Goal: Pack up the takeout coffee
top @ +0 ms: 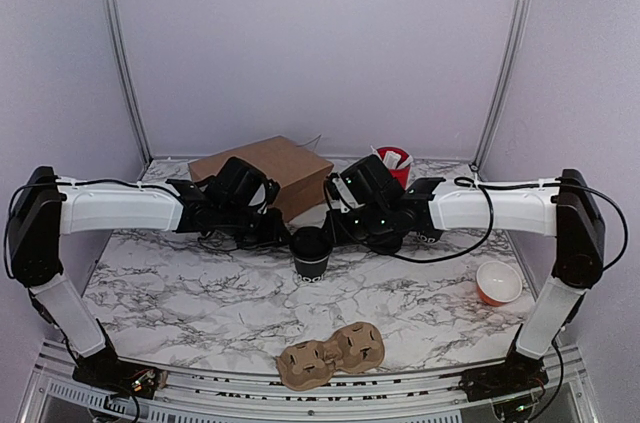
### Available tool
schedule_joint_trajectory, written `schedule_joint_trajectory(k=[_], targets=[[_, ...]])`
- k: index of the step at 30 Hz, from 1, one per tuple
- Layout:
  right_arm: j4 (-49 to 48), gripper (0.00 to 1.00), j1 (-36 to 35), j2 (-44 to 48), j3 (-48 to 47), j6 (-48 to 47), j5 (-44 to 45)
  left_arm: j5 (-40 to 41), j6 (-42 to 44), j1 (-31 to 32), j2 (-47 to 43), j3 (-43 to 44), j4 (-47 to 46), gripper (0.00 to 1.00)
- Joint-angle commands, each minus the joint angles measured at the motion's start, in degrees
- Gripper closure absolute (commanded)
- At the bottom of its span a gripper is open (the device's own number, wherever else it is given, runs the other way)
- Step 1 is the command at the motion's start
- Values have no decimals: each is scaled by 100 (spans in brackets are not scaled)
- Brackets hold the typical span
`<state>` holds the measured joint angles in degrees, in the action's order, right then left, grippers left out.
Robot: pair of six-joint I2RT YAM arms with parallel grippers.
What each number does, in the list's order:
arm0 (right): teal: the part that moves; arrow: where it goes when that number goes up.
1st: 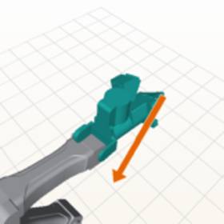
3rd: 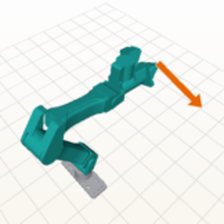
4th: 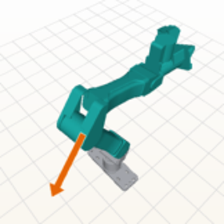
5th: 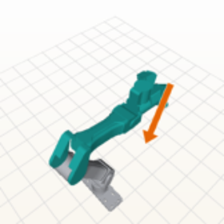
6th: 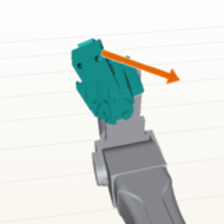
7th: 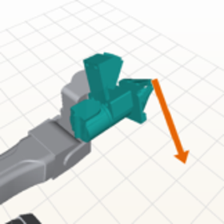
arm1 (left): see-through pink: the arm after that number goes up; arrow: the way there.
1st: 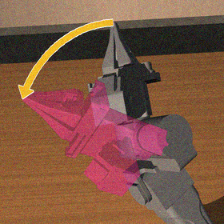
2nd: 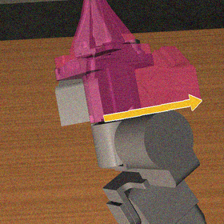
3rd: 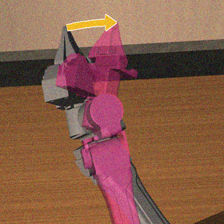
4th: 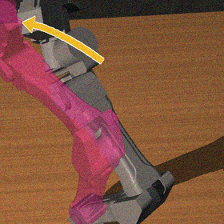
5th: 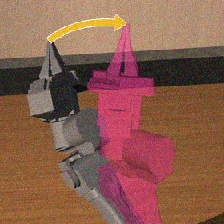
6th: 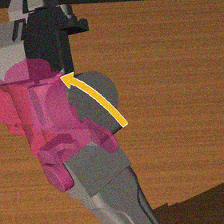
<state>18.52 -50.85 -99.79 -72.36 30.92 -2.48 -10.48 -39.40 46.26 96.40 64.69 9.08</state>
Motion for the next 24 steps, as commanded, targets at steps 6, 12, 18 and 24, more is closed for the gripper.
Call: schedule_joint_trajectory(k=[6, 12, 18, 24], targets=[[160, 82, -80, 73, 154, 177, 11, -348, 53, 102, 10, 323, 516, 87], [159, 82, -79, 56, 142, 197, 13, -456, -20, 100, -15, 340, 518, 87], [160, 82, -92, 26, 106, 187, 20, -502, -42, 101, -69, 355, 501, 87], [161, 82, -109, -5, 98, 195, -2, -598, 34, 107, 83, 212, 510, 93]])
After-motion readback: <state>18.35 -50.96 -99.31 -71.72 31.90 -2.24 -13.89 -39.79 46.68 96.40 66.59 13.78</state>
